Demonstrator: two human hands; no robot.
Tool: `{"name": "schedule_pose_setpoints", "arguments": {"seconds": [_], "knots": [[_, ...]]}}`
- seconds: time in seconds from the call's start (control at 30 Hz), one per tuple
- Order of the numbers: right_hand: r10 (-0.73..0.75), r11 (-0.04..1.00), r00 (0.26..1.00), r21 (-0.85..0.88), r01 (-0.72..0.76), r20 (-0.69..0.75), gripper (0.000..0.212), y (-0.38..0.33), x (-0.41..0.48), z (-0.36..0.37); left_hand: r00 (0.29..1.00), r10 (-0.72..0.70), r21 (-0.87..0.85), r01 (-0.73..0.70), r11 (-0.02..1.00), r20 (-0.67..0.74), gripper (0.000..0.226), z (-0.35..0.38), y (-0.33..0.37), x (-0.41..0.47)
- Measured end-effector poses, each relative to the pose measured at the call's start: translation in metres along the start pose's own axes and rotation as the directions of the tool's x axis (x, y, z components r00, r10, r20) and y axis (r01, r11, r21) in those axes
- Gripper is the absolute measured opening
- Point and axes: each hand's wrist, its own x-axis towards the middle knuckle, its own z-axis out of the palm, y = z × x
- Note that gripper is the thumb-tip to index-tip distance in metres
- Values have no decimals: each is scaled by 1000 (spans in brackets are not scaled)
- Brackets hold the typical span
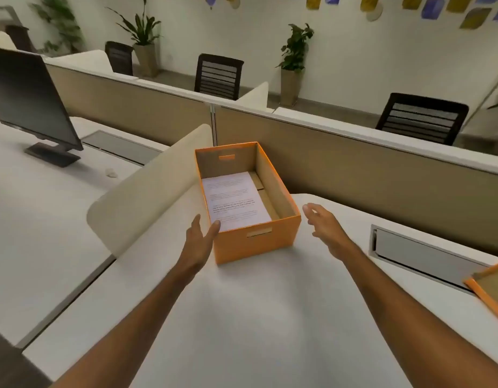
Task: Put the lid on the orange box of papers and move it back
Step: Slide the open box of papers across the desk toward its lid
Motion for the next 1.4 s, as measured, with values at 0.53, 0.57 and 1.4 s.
{"name": "schedule_pose_setpoints", "arguments": {"seconds": [0.53, 0.57, 1.4], "knots": [[311, 854, 925, 362, -374, 219, 54, 29, 73, 27, 964, -170, -428, 244, 870, 204, 80, -1, -38, 56], [305, 850, 923, 370, -374, 233, 53, 31, 74, 27, 966, -169, -427, 240, 872, 198, 83, -2, -38, 56], [175, 856, 975, 469, -218, 135, 41, 79, -79, -49, 970, -20, -288, 92, 953, 242, 36, 29, -5, -47]]}}
